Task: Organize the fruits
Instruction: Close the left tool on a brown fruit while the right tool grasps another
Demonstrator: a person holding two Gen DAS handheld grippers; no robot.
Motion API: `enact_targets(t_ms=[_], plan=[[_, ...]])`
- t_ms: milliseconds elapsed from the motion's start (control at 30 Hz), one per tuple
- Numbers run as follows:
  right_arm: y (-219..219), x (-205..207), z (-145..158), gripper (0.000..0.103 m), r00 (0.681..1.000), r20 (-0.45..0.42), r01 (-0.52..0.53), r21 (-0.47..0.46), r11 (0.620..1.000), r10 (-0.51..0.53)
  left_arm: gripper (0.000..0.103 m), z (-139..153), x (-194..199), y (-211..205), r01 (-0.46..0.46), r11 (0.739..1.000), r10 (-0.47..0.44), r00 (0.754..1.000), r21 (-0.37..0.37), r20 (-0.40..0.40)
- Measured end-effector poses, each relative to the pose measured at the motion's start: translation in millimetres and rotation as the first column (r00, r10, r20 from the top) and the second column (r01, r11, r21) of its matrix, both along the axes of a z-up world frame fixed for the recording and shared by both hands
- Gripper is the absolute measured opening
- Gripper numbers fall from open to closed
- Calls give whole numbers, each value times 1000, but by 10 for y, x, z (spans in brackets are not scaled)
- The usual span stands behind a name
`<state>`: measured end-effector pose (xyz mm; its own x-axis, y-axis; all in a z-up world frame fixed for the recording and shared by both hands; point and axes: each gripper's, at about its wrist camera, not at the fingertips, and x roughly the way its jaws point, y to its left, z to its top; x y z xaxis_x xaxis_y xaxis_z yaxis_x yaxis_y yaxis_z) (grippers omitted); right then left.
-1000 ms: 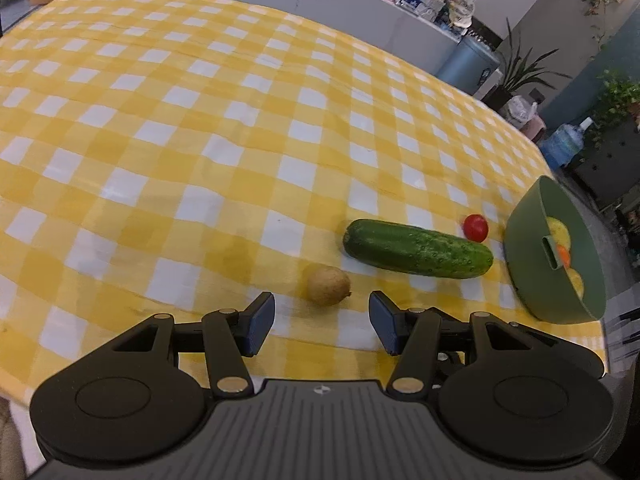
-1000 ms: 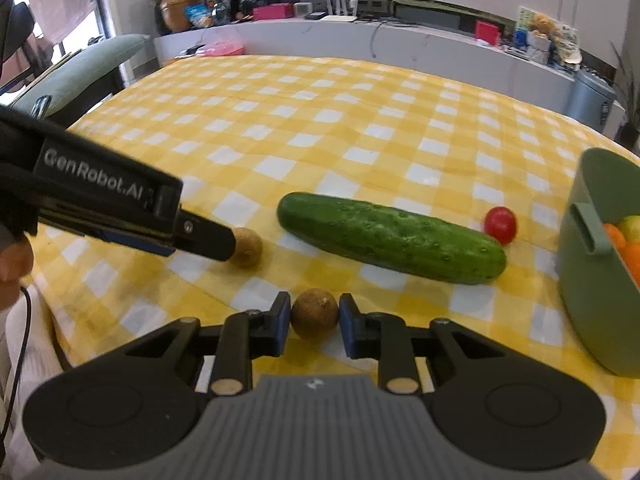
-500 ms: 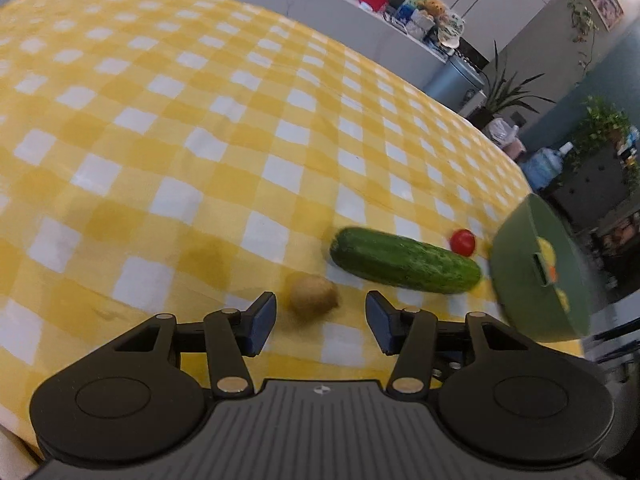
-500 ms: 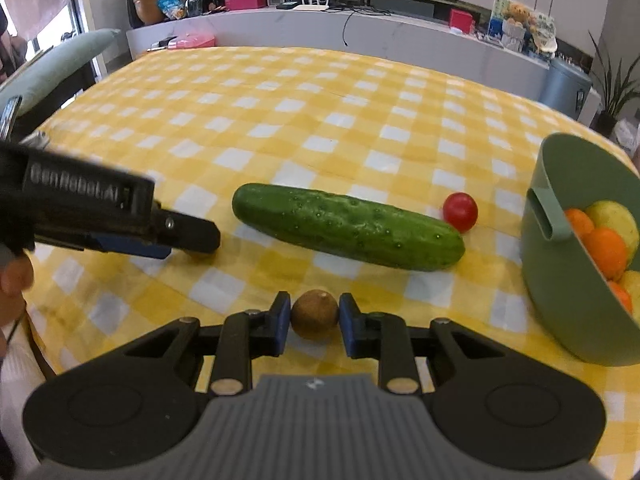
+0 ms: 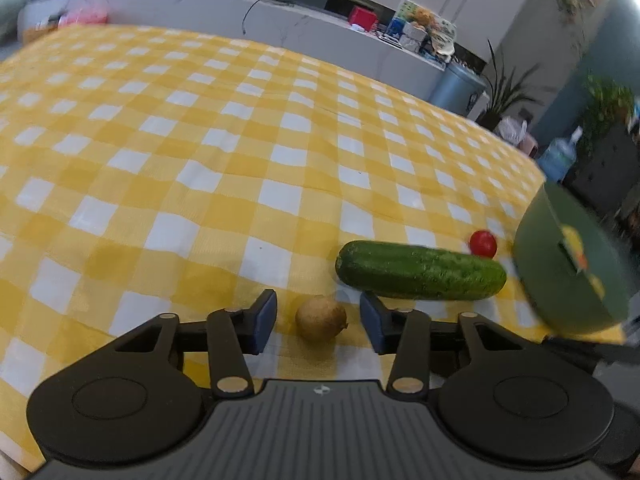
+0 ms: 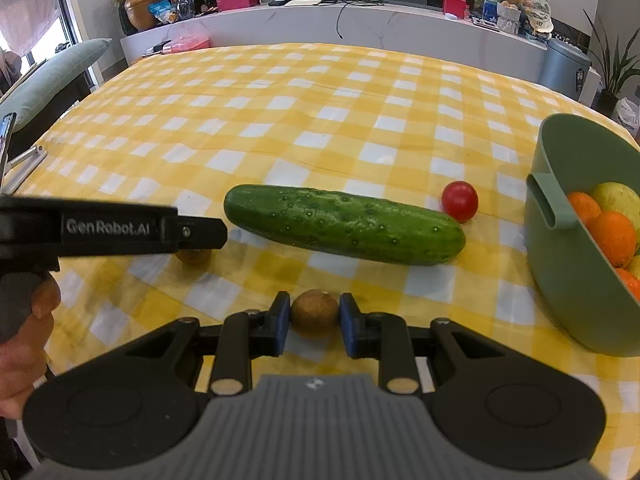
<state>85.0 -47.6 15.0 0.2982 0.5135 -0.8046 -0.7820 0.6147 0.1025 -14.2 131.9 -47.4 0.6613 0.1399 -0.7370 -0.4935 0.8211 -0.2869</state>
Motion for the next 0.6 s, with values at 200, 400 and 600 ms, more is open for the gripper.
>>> enact_targets(t_ms=[200, 400, 600], plan=[[-2, -2, 0, 23, 1000, 3, -1, -1, 1000, 1, 30, 21, 39, -83, -31, 997, 34, 998, 67, -50], [-6, -7, -1, 23, 1000, -3, -3, 6, 1000, 3, 30, 20, 6, -65, -40, 998, 42, 998, 47, -46], [-34, -8, 34, 23, 1000, -4, -3, 30, 1000, 3, 30, 64, -58, 4, -44, 998, 43, 999, -53, -22]])
